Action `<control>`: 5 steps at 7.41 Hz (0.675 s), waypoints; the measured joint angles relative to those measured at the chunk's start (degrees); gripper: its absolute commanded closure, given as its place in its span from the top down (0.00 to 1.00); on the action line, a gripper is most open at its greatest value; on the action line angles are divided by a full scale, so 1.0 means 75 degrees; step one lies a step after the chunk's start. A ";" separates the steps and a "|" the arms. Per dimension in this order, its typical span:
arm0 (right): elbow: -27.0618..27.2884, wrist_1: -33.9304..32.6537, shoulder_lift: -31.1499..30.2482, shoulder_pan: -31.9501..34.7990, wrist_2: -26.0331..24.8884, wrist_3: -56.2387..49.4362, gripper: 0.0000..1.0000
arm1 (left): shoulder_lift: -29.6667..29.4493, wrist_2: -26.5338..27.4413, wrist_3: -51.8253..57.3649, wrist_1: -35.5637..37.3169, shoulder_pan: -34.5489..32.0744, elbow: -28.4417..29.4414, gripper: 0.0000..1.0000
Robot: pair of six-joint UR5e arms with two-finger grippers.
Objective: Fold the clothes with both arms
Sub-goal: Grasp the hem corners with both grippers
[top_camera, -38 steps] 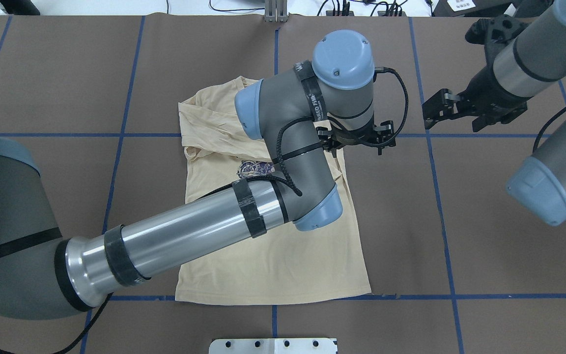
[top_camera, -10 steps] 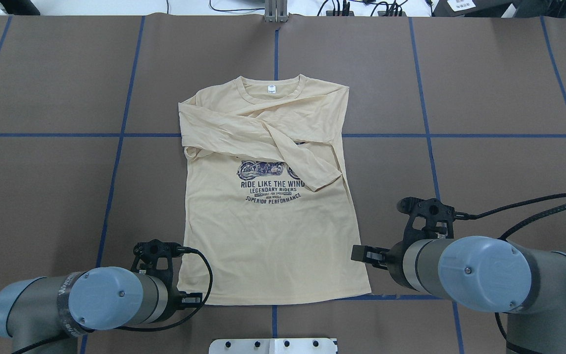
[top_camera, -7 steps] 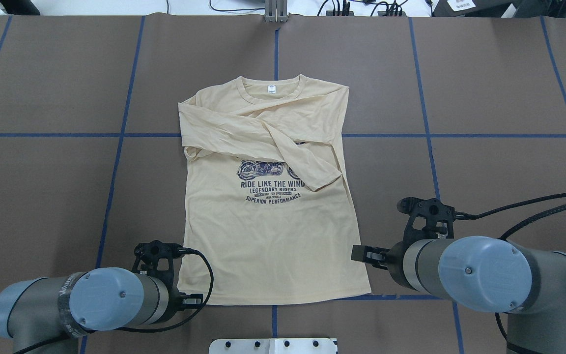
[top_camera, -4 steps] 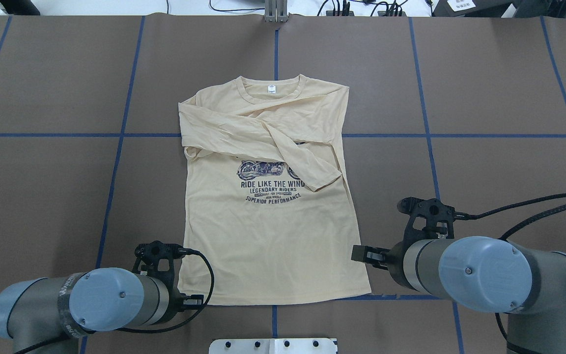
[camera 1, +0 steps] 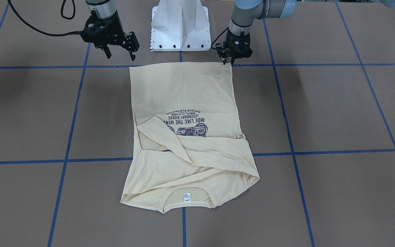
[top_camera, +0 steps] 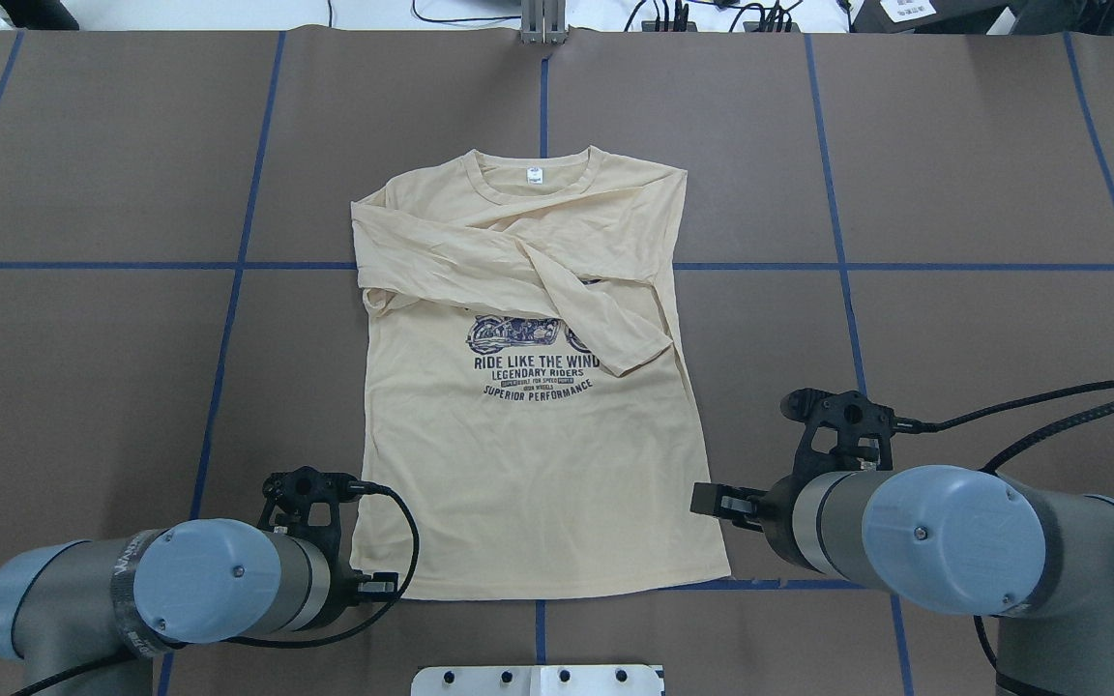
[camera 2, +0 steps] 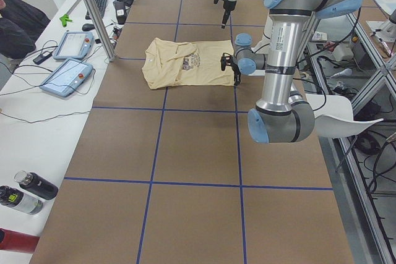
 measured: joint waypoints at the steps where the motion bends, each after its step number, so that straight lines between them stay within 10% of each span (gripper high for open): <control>1: 0.0002 0.0000 0.0000 -0.0004 0.0000 0.0000 1.00 | -0.0003 0.0000 0.0057 0.0000 -0.0011 0.0004 0.34; 5: -0.0001 0.0001 0.0000 -0.0017 0.0000 0.0000 1.00 | 0.0006 0.0000 0.0095 0.0000 -0.0008 0.0009 0.29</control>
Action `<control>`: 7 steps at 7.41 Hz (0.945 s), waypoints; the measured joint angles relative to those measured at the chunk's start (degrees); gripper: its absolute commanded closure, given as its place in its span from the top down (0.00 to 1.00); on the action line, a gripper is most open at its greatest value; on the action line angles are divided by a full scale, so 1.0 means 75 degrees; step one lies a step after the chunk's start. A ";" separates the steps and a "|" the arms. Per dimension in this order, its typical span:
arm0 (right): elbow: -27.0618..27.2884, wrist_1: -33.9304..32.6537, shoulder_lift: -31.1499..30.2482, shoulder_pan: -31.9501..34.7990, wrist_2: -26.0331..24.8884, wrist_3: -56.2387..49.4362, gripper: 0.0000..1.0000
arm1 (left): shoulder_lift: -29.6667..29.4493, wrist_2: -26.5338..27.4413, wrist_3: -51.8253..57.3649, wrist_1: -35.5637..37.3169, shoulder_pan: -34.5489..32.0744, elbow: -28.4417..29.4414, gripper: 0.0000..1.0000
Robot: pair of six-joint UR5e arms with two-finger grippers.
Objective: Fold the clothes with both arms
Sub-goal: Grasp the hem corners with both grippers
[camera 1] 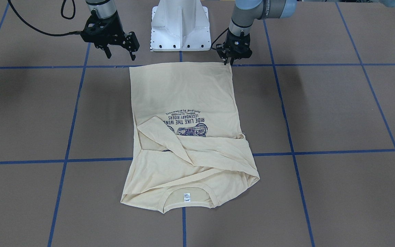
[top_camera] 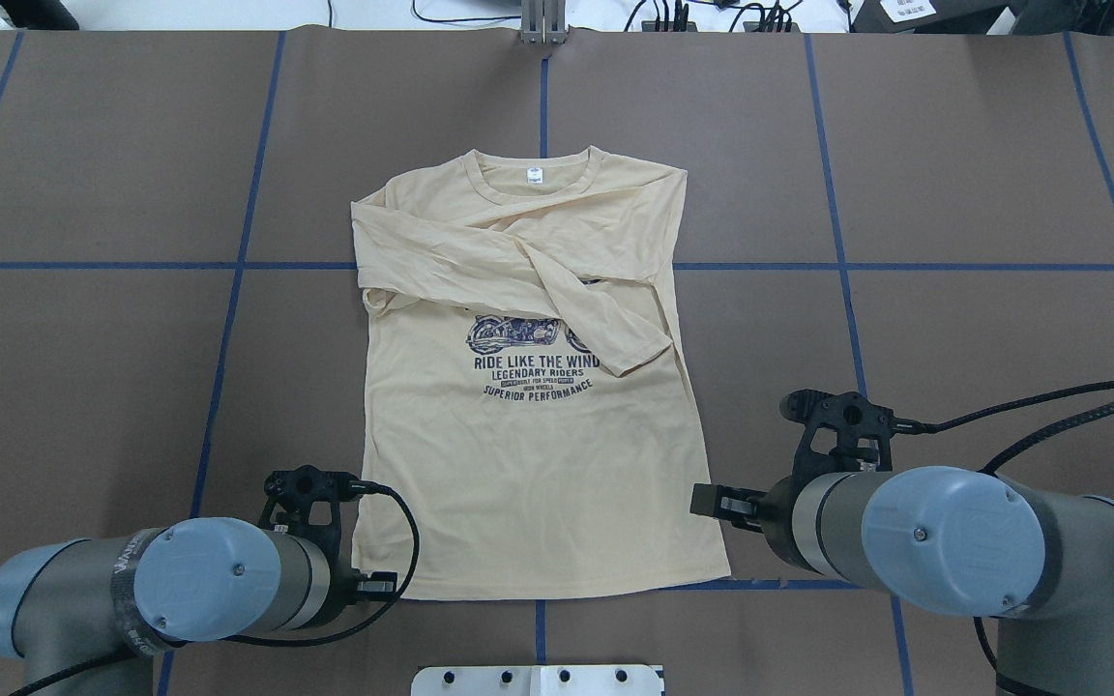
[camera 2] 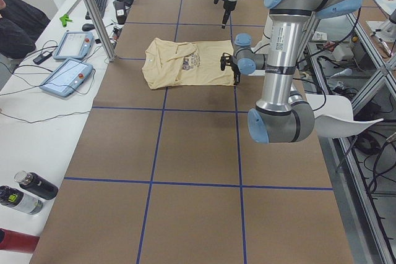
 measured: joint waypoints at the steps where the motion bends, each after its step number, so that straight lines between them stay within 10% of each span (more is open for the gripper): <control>1: 0.0000 -0.0001 0.0000 -0.0008 0.0000 0.0000 1.00 | 0.0011 0.0000 -0.0001 0.0000 0.0000 0.0000 0.29; 7: -0.0008 -0.0006 -0.0002 -0.0032 0.0000 0.0000 1.00 | 0.0036 0.0000 -0.0001 0.0000 -0.0011 0.0006 0.00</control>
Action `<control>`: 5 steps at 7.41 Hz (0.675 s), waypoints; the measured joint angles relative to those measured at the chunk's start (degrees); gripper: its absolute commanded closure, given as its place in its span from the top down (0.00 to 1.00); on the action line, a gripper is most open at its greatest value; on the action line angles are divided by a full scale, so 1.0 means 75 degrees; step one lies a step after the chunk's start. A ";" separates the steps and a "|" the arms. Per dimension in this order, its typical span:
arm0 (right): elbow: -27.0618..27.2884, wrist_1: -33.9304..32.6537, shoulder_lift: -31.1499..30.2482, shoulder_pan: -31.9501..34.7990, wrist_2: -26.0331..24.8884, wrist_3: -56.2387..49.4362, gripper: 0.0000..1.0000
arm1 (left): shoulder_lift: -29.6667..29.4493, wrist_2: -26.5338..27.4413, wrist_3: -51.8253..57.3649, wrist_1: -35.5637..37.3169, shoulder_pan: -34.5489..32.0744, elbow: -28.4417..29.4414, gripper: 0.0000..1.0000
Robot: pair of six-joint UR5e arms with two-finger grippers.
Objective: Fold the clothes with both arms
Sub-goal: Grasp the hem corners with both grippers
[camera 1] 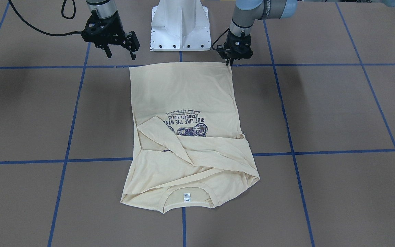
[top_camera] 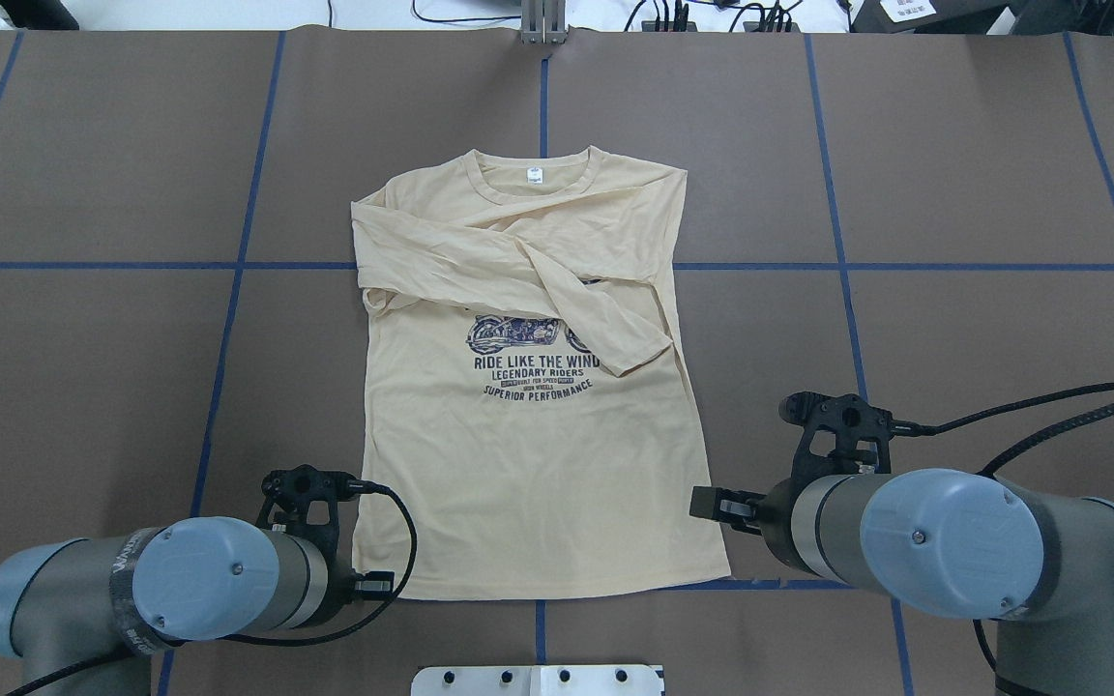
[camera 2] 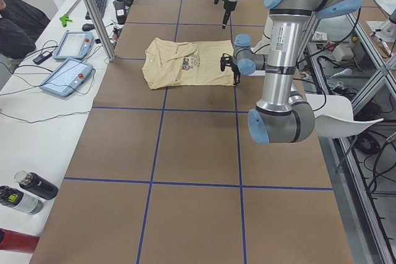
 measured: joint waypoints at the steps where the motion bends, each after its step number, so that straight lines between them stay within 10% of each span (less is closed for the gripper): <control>1: -0.0010 0.0001 -0.0009 -0.0018 -0.0003 0.0000 1.00 | 0.0006 0.0000 0.0000 0.0000 0.0000 0.0003 0.00; 5: -0.0109 0.0102 -0.0029 -0.0406 -0.0359 0.0076 0.83 | 0.0011 -0.0007 0.0000 0.0000 0.0001 -0.0012 0.00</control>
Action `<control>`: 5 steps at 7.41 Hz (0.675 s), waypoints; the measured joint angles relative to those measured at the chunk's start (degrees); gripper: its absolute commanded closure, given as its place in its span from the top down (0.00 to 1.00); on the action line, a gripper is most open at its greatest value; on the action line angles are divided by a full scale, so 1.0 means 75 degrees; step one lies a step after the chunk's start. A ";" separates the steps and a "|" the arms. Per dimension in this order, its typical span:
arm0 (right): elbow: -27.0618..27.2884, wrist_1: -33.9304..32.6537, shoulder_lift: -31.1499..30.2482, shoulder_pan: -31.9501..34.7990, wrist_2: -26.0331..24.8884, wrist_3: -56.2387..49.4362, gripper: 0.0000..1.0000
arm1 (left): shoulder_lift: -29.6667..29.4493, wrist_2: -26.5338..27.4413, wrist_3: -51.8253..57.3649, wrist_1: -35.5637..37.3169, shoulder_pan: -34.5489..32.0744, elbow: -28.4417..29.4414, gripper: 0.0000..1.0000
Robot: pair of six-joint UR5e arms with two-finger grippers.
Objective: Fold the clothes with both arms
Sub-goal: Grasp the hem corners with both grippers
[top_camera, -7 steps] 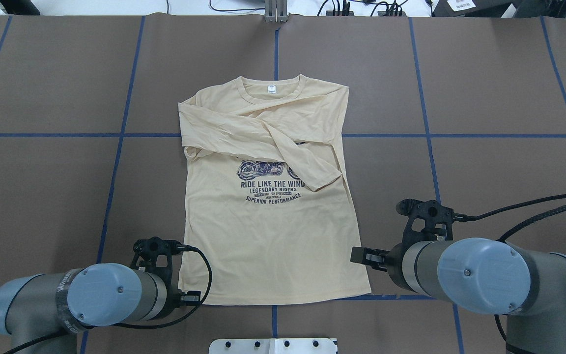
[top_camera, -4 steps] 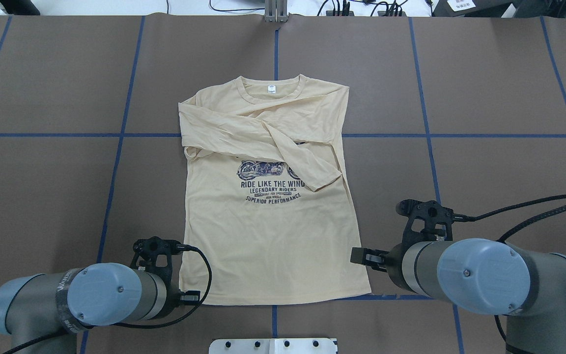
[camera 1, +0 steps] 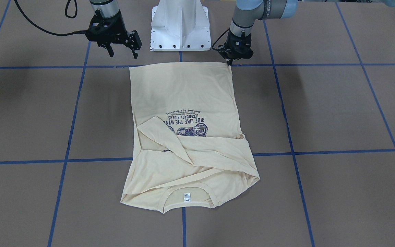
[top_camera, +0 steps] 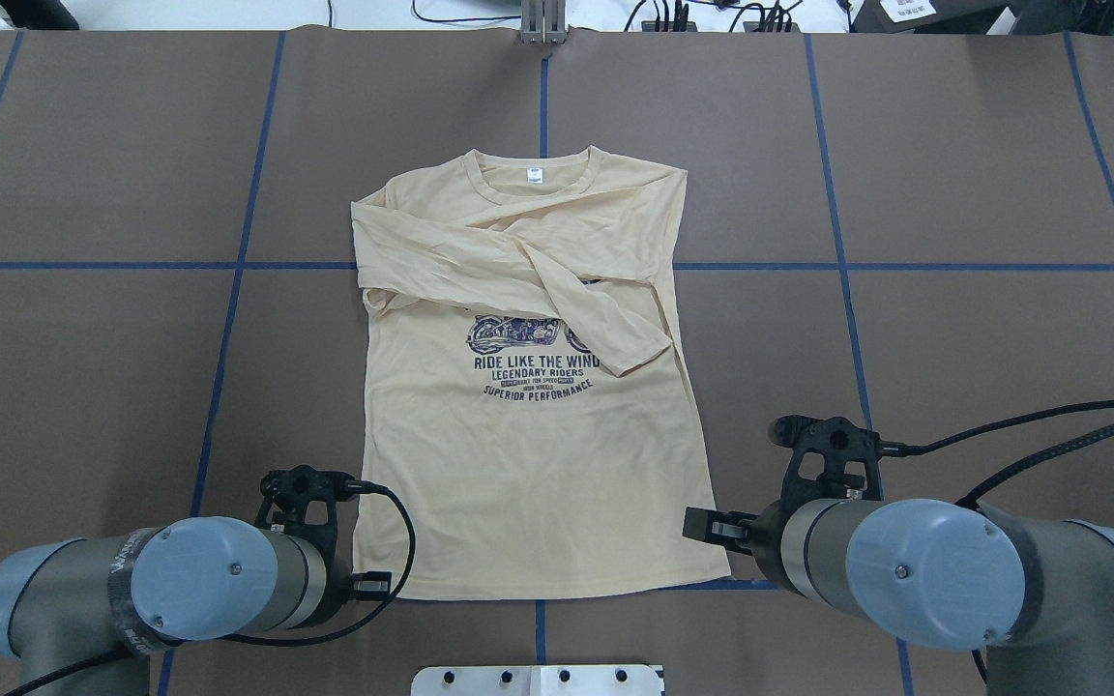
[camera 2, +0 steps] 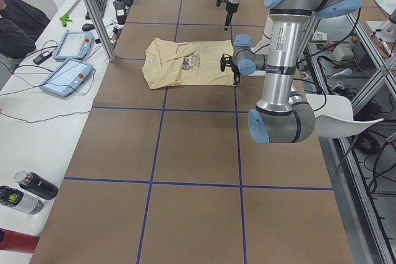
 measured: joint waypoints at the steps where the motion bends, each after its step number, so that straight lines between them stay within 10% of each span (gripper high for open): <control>1: -0.0104 0.0016 -0.0003 -0.0162 -0.0189 0.0093 0.74 | -0.0004 -0.0006 -0.0002 -0.0002 0.0005 -0.0009 0.00; 5: -0.0895 0.1168 -0.0209 -0.0640 -0.0827 0.0539 0.49 | -0.0015 -0.0034 -0.0014 -0.0011 0.0014 -0.0028 0.00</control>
